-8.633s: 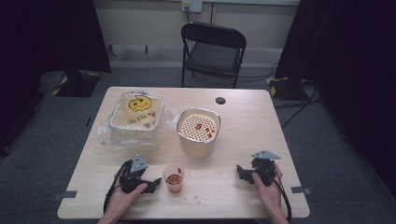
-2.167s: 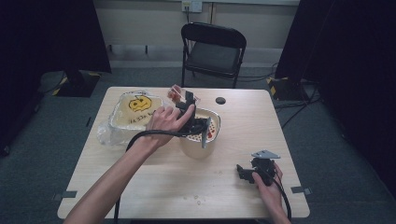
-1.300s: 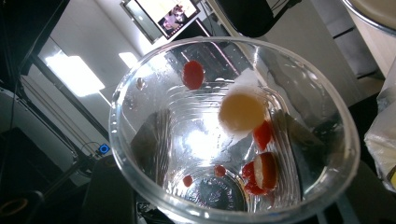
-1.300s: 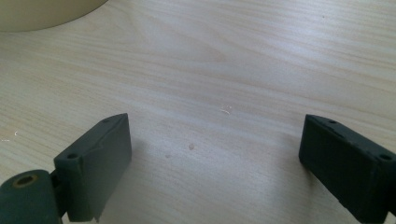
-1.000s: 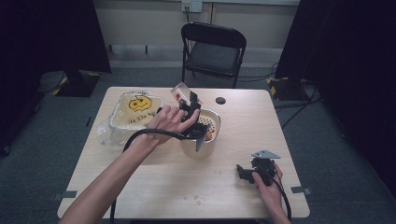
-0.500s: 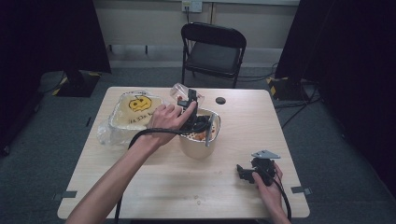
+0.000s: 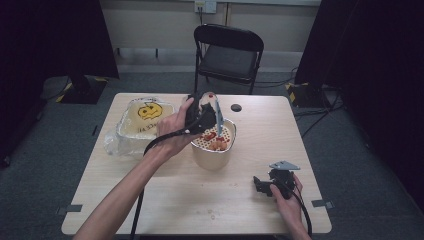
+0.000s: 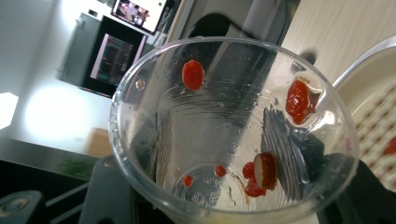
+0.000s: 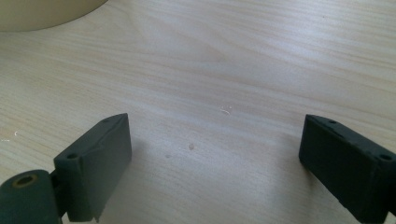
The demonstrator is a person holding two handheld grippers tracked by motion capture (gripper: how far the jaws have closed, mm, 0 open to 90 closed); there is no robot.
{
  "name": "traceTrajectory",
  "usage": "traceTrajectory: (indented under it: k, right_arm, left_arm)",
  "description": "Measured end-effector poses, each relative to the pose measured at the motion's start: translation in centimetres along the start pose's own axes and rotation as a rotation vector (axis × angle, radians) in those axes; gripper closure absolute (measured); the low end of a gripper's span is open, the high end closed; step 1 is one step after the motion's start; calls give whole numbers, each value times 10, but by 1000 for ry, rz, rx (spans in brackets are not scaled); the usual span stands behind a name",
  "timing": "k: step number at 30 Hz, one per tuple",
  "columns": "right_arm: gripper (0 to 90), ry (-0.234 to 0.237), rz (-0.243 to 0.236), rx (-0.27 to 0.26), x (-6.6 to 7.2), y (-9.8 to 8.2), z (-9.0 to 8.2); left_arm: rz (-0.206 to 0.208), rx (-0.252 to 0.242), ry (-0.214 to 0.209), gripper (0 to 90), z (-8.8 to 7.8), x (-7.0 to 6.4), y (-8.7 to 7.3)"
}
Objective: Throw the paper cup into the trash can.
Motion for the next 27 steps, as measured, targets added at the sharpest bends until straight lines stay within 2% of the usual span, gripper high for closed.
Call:
traceTrajectory:
  k: [3, 4, 5, 6, 7, 8, 9, 10, 11, 13, 14, 15, 16, 18, 19, 20, 23, 27]
  right_arm:
    - [87, 0, 0, 0, 0, 0, 0]
    - [88, 0, 0, 0, 0, 0, 0]
    - [87, 0, 0, 0, 0, 0, 0]
    - [87, 0, 0, 0, 0, 0, 0]
    - [87, 0, 0, 0, 0, 0, 0]
    - [87, 0, 0, 0, 0, 0, 0]
    - [87, 0, 0, 0, 0, 0, 0]
    - [87, 0, 0, 0, 0, 0, 0]
    - [87, 0, 0, 0, 0, 0, 0]
    - [88, 0, 0, 0, 0, 0, 0]
    - [88, 0, 0, 0, 0, 0, 0]
    - [87, 0, 0, 0, 0, 0, 0]
    - [87, 0, 0, 0, 0, 0, 0]
    - [88, 0, 0, 0, 0, 0, 0]
    - [88, 0, 0, 0, 0, 0, 0]
    - [88, 0, 0, 0, 0, 0, 0]
    - [88, 0, 0, 0, 0, 0, 0]
    - [88, 0, 0, 0, 0, 0, 0]
  left_arm:
    - [-161, -66, -48, 437, -3, 9, -1]
    - [-216, -81, -84, 438, -5, 15, -2]
    - [-216, -81, -84, 438, -5, 15, -2]
    - [-333, -116, -133, 438, -7, 23, -4]
    - [-333, -116, -133, 438, -7, 23, -4]
    - [-391, -135, -169, 438, -7, 28, -6]
    - [-498, -163, -232, 438, -8, 36, -10]
    - [-544, -176, -246, 438, -7, 38, -12]
    - [-599, -189, -282, 438, -6, 43, -16]
    - [-679, -207, -315, 438, -5, 49, -22]
    - [-705, -216, -325, 438, -5, 53, -26]
    - [-705, -216, -325, 438, -5, 53, -26]
    - [-761, -228, -339, 437, -5, 60, -34]
    - [-787, -228, -335, 437, -5, 65, -40]
    - [-787, -228, -335, 437, -5, 65, -40]
    - [-805, -219, -333, 437, -5, 71, -46]
    - [-813, -214, -325, 436, -9, 79, -55]
    - [-826, -195, -299, 433, -12, 86, -69]
Point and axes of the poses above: each handheld gripper's, and its own axes: z roughly forward along the jaws, y roughly out of its top, x roughly to its left, the point moved 4 cm from there along z, roughly forward along the jaws, and after that the axes turned 5 degrees about -y, right-handed, at the moved point
